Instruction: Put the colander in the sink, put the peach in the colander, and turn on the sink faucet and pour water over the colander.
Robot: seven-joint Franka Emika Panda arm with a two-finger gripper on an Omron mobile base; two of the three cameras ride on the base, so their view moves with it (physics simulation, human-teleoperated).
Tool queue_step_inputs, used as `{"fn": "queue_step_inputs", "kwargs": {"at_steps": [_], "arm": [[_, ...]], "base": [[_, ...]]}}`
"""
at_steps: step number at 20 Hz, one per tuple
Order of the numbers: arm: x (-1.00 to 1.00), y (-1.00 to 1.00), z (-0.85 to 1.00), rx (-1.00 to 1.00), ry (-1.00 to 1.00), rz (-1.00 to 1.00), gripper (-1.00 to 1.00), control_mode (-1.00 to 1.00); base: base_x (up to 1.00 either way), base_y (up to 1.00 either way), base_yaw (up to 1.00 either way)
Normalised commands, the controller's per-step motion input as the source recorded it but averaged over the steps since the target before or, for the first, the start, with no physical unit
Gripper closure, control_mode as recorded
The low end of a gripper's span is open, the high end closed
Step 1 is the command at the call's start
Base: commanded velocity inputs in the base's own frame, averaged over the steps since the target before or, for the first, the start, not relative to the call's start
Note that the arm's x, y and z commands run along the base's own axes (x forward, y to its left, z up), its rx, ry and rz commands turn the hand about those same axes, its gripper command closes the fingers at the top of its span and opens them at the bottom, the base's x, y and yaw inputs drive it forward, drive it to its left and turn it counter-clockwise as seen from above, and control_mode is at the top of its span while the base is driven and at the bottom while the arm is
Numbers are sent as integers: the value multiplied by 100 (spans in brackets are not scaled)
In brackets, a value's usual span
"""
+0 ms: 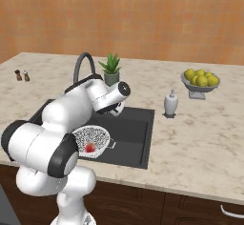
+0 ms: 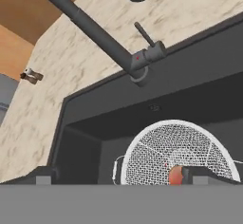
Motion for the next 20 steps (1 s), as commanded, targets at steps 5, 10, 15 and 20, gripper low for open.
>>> {"fn": "queue_step_inputs", "kwargs": {"at_steps": [5,10,15,20], "arm": [[46,11,-15,8,-1,3,-100,-100],[48,10,0,7,-1,1,-100,-100],[40,6,-17,5,0,0,-100,-100],[38,6,-26,1,-1,0,-100,-100]], "base": [[0,0,0],[0,0,0],[0,0,0],[0,0,0]]}}
